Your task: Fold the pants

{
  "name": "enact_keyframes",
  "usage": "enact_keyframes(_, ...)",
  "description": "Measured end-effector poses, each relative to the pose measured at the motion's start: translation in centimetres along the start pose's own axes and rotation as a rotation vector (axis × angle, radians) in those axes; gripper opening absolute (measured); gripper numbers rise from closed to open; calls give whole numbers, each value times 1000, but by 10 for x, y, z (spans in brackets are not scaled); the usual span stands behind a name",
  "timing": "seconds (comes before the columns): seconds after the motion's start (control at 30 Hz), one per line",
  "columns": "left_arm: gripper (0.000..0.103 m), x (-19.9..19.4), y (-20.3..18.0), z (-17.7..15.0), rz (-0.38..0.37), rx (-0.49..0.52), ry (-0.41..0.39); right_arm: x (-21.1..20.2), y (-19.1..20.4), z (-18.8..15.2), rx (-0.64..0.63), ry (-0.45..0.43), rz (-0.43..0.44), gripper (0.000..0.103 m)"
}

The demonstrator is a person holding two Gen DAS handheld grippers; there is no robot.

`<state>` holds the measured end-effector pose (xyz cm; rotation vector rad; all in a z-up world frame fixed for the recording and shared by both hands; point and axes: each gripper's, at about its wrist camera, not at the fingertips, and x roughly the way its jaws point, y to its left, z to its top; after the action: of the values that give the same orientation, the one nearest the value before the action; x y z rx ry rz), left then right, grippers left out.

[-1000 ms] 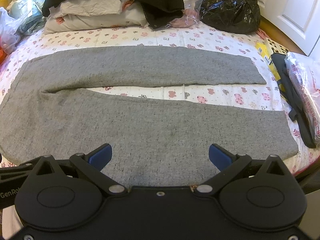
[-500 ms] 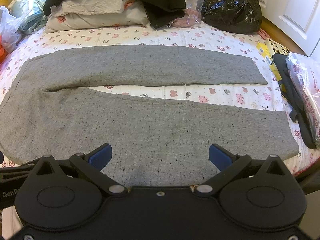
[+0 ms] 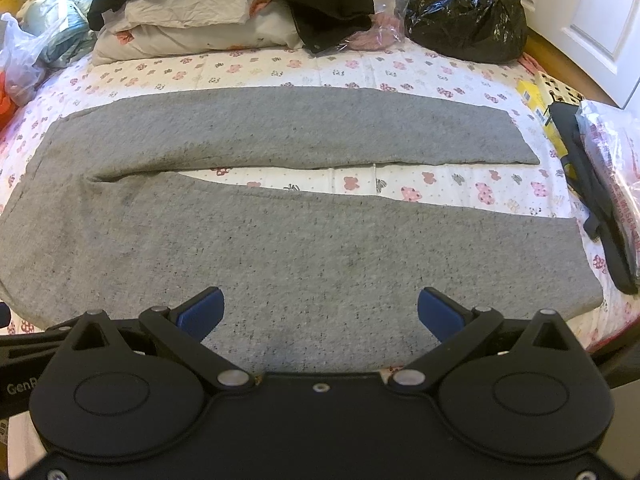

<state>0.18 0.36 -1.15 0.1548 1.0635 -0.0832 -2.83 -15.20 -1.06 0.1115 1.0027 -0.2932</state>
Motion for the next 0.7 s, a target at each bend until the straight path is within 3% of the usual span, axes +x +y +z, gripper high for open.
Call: enact_keyframes(0.7,92,4,1,6,-1,0,2,1,-1,2,-9,-2,25,102)
